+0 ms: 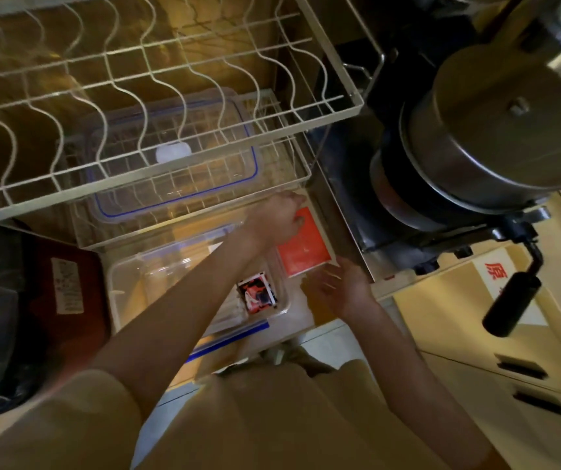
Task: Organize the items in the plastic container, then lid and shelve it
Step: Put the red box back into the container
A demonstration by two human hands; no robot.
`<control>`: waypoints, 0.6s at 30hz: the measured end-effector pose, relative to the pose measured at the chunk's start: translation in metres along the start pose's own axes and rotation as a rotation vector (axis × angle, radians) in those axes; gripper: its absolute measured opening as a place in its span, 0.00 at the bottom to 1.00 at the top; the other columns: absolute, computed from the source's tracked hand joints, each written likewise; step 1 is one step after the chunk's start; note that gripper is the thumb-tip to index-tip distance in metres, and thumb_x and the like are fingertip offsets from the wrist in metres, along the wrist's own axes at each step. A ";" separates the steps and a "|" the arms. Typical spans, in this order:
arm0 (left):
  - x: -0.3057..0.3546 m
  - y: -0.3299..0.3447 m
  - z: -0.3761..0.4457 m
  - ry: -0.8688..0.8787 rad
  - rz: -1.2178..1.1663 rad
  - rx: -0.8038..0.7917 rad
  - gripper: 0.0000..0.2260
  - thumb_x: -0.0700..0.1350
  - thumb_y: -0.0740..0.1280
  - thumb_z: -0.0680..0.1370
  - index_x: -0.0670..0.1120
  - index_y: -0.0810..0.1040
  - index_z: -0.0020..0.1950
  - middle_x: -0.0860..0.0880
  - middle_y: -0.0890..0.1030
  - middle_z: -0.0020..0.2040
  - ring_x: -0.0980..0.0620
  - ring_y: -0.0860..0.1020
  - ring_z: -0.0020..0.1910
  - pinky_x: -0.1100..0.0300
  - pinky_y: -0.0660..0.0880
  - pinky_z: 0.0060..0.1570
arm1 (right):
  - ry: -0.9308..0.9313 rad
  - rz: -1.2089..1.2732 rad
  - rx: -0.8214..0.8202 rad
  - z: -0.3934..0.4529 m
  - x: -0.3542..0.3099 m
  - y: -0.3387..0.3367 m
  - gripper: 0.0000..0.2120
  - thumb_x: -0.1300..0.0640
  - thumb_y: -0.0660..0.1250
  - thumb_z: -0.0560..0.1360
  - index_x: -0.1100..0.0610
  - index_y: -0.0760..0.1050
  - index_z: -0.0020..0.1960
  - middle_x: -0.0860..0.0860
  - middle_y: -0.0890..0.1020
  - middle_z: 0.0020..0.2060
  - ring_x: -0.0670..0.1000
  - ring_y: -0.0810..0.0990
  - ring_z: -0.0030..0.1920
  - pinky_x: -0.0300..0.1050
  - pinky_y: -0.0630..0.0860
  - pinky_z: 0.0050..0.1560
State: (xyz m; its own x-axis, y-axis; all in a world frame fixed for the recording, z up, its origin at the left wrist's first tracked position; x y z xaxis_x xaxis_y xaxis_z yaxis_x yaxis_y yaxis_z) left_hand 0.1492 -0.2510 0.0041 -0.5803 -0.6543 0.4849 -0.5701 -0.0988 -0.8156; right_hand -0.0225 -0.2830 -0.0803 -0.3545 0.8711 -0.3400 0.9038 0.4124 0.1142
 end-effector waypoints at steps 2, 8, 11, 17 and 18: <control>-0.007 0.018 0.013 -0.056 0.073 -0.080 0.20 0.44 0.60 0.77 0.37 0.66 0.67 0.35 0.73 0.65 0.39 0.72 0.64 0.51 0.69 0.62 | 0.071 0.078 0.016 0.007 0.011 0.001 0.15 0.51 0.59 0.78 0.60 0.69 0.38 0.55 0.69 0.32 0.51 0.68 0.31 0.44 0.71 0.40; -0.030 0.051 0.023 -0.205 0.094 -0.237 0.22 0.49 0.62 0.76 0.41 0.65 0.68 0.38 0.74 0.64 0.40 0.72 0.64 0.51 0.70 0.59 | 0.183 0.198 -0.035 0.009 0.014 0.013 0.14 0.49 0.57 0.79 0.60 0.72 0.47 0.54 0.73 0.32 0.50 0.73 0.34 0.41 0.71 0.43; -0.032 0.051 0.025 -0.213 0.089 -0.197 0.23 0.48 0.62 0.76 0.43 0.64 0.69 0.39 0.74 0.64 0.40 0.72 0.64 0.49 0.70 0.59 | 0.200 0.193 -0.054 0.005 0.015 0.019 0.12 0.52 0.58 0.78 0.61 0.72 0.47 0.55 0.75 0.34 0.50 0.74 0.34 0.40 0.74 0.44; -0.020 0.019 0.025 -0.146 -0.031 -0.013 0.24 0.47 0.65 0.75 0.47 0.66 0.70 0.38 0.73 0.64 0.40 0.72 0.63 0.50 0.70 0.62 | -0.007 0.018 -0.023 0.001 -0.009 0.022 0.11 0.54 0.56 0.80 0.59 0.72 0.44 0.56 0.77 0.39 0.53 0.78 0.42 0.49 0.74 0.56; -0.018 0.010 0.023 -0.142 -0.064 0.027 0.24 0.46 0.65 0.74 0.47 0.66 0.70 0.39 0.73 0.64 0.40 0.73 0.62 0.51 0.71 0.62 | -0.042 -0.018 -0.019 0.000 -0.013 0.024 0.10 0.54 0.56 0.80 0.58 0.71 0.44 0.56 0.78 0.40 0.53 0.78 0.43 0.49 0.75 0.56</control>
State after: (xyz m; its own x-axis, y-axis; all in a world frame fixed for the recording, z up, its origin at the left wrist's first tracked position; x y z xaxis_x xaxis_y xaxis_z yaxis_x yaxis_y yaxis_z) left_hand 0.1668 -0.2574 -0.0197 -0.4544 -0.7451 0.4883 -0.5864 -0.1625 -0.7936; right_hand 0.0037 -0.2848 -0.0730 -0.3596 0.8518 -0.3811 0.8926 0.4330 0.1257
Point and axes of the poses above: each hand's wrist, its own z-axis towards the middle knuckle, its own y-axis out of the palm, x = y × z, the point moved 10 cm from there along z, towards the middle knuckle
